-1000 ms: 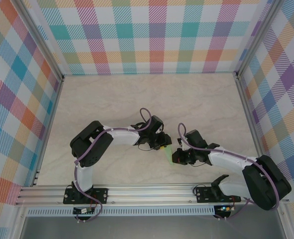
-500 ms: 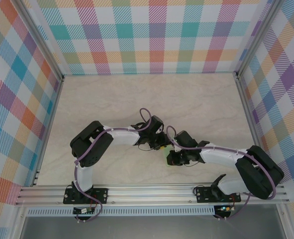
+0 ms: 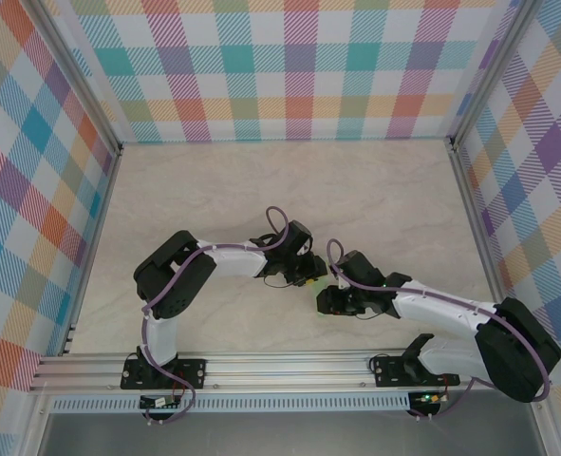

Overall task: Fold a paper plane with a square sheet of paper (pick it up from the middle)
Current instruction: Fold the wing for the fifth time at the center of the table.

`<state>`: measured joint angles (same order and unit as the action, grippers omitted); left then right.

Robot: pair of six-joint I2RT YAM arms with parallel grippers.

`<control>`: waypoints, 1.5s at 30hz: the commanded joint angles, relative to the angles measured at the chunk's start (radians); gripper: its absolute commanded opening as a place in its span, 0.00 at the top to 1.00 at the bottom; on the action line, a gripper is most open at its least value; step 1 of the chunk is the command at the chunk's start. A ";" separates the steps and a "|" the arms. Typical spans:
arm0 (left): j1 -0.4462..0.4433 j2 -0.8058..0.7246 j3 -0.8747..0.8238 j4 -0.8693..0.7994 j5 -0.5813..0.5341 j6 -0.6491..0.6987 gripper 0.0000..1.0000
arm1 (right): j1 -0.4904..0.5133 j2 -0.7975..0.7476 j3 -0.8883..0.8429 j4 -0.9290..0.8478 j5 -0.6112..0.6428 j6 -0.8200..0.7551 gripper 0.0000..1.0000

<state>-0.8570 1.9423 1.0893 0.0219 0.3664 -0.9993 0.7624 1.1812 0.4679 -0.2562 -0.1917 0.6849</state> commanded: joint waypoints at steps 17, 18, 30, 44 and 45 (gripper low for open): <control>-0.011 0.018 -0.020 -0.026 -0.017 -0.005 0.67 | 0.112 0.087 0.009 -0.010 0.120 0.018 0.69; -0.012 0.016 -0.020 -0.028 -0.016 -0.005 0.67 | 0.116 0.090 0.011 -0.010 0.126 0.021 0.71; -0.011 0.012 -0.020 -0.031 -0.019 -0.005 0.67 | 0.127 -0.069 -0.026 -0.006 0.138 0.055 0.69; -0.014 0.012 -0.017 -0.030 -0.017 -0.009 0.67 | 0.144 0.021 -0.043 0.087 0.144 0.074 0.68; -0.014 0.012 -0.017 -0.031 -0.017 -0.007 0.67 | 0.146 0.025 -0.040 0.088 0.149 0.074 0.69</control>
<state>-0.8570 1.9423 1.0893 0.0219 0.3660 -1.0031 0.8959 1.1934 0.4297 -0.2016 -0.0513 0.7494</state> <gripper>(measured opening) 0.330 0.317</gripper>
